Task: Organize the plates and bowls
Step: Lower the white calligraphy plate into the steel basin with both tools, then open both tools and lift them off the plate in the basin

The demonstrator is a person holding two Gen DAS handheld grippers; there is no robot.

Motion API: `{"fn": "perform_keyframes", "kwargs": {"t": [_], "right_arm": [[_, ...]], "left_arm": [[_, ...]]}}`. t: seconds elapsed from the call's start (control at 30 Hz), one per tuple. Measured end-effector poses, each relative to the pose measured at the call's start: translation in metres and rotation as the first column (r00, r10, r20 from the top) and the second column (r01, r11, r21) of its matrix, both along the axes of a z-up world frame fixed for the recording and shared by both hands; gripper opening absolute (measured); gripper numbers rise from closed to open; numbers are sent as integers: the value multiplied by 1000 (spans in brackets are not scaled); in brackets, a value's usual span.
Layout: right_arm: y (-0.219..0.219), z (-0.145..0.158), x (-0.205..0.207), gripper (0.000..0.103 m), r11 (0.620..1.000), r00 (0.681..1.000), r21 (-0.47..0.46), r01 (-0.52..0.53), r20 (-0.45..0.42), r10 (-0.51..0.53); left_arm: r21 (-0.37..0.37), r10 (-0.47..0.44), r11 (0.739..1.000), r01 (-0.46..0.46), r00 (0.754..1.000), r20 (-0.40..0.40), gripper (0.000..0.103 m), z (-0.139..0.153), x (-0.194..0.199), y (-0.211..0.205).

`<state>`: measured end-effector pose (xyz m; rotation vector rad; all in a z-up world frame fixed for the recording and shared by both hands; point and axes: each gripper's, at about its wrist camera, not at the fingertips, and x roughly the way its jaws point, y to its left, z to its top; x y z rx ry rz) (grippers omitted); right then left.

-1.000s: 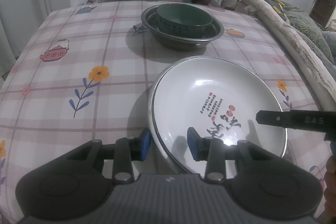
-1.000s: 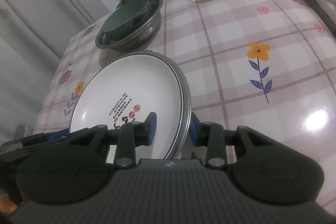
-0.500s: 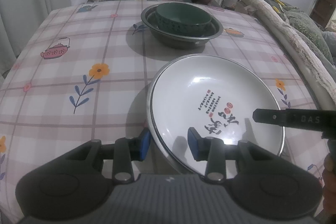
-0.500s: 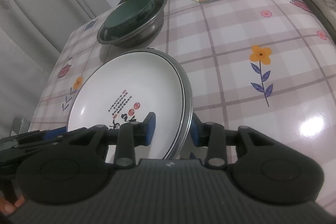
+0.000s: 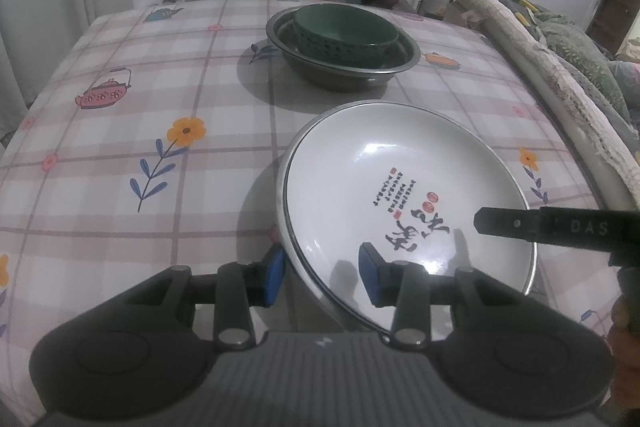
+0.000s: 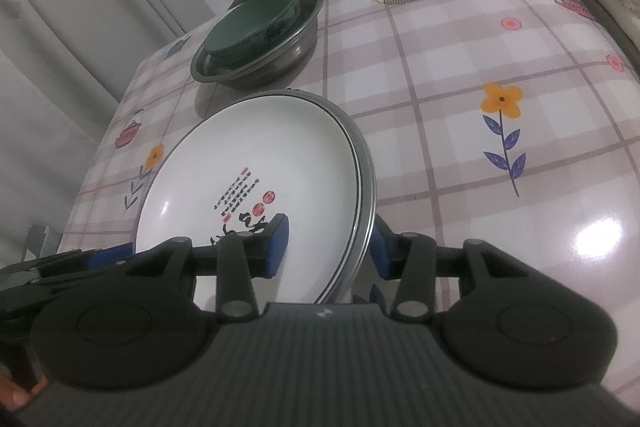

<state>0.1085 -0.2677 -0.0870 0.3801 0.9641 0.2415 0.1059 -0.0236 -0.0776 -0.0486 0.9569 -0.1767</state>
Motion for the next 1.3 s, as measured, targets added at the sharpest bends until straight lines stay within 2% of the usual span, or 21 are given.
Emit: {"fn": "perform_keyframes", "kwargs": {"t": [0.17,0.3,0.37,0.47,0.6,0.7,0.8,0.9,1.03,1.13,1.3], "right_arm": [[-2,3,-4,48,1000,1000,6,2,11,-2],[-5,12,-8,60,1000,999,-16,18,45,-17],[-10,18,-10,73,999,998,-20,32,63,-31],[-18,33,-15,81,999,993,-36,38,110,-34],[-23,56,-17,89,994,984,-103,45,178,-27],[-18,75,-14,101,979,973,-201,41,233,7],[-3,92,-11,102,935,958,-355,31,277,73],[17,104,-10,102,866,942,-500,26,301,146],[39,114,-13,102,807,926,-590,19,315,208],[51,120,-18,102,801,913,-598,12,334,236],[58,136,-20,102,819,898,-572,43,382,219]], "left_arm": [[-18,6,1000,-6,1000,16,45,2,-2,4],[-14,24,1000,-23,998,59,63,10,-5,9],[-26,38,999,-36,996,79,70,14,-6,14],[-46,68,997,-63,991,114,81,20,-9,22],[-71,121,991,-110,978,167,89,29,-14,34],[-102,155,985,-136,967,201,93,34,-18,42],[-125,173,981,-149,961,215,96,37,-21,47],[-135,172,980,-145,960,219,97,39,-20,49],[-142,184,978,-155,957,225,102,42,-21,52],[-131,185,979,-158,954,234,103,45,-23,56],[-108,199,978,-178,952,234,103,45,-23,65]]}}
